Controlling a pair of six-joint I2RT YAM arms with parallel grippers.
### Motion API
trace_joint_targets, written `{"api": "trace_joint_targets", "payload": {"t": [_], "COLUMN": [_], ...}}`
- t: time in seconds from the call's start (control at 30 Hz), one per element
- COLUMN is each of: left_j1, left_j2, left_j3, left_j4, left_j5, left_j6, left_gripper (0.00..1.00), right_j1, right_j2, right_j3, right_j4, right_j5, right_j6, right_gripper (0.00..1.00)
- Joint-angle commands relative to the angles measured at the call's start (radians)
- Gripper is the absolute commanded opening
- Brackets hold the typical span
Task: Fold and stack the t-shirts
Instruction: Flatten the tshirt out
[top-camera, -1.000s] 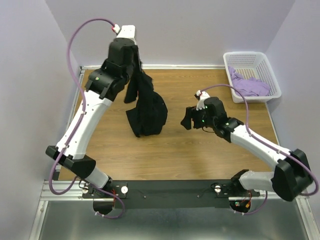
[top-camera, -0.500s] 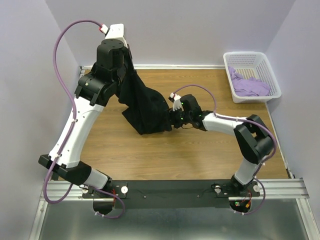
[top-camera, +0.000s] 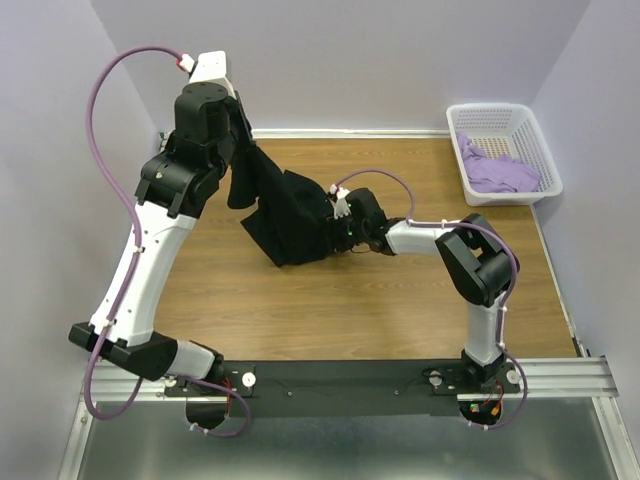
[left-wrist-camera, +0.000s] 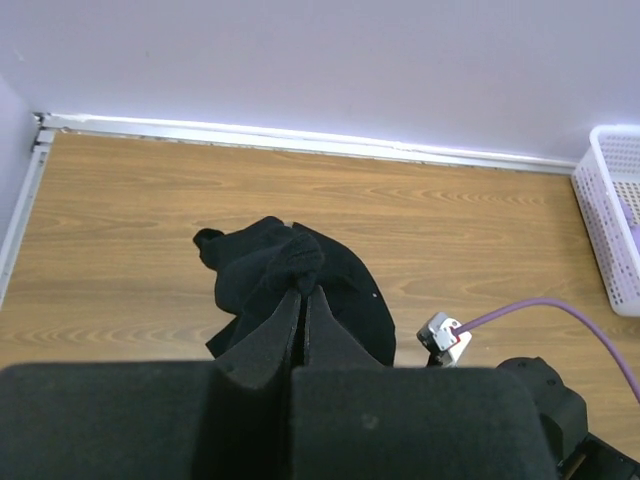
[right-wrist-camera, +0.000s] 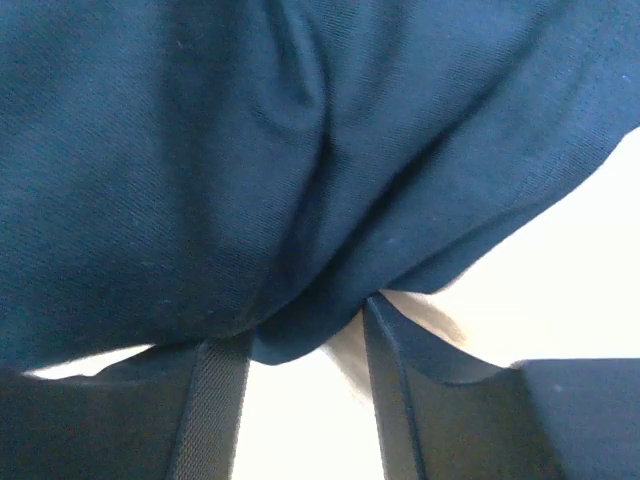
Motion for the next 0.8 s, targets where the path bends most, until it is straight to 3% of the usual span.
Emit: {"api": "trace_joint_targets", "payload": {"t": [0.0,0.13,0.3,0.4,0.57,0.77], "left_j1": [0.034,0.091,0.218,0.295,0.318,0.318], "left_j2": [-0.068,-0.091,-0.081,-0.026,0.028,-0.146], "left_j3": [-0.022,-0.062,-0.073,-0.006,0.105,-0.145], "left_j4": [0.048,0.059,0.092,0.106,0.1,0.164], "left_j5": [0.015,0.021,0.064,0.099,0.182,0.192], "left_j6": [0.018,0.036,0.079,0.081,0.039,0.023], "left_gripper": [0.0,0.0,0.0,0.0,0.0,0.0], "right_j1": [0.009,-0.011,-0.19,-0.284,-0.302,-0.302], "right_j2": [0.054,-0.005,-0.198,-0.312,-0.415,-0.614], "right_j3": [0.032,0.028,0.037,0.137,0.294,0.238], "right_j4": [0.004,0.003,-0.101,-0.218,-0.414,-0.471], "right_j5": [0.033,0.114,0.201,0.292,0.43,0.499], "right_j6": [-0.005,-0.025,-0.062,-0.15,-0.27,-0.28], "right_gripper": [0.35,0.01,0.01,0.01,0.01,0.01]}}
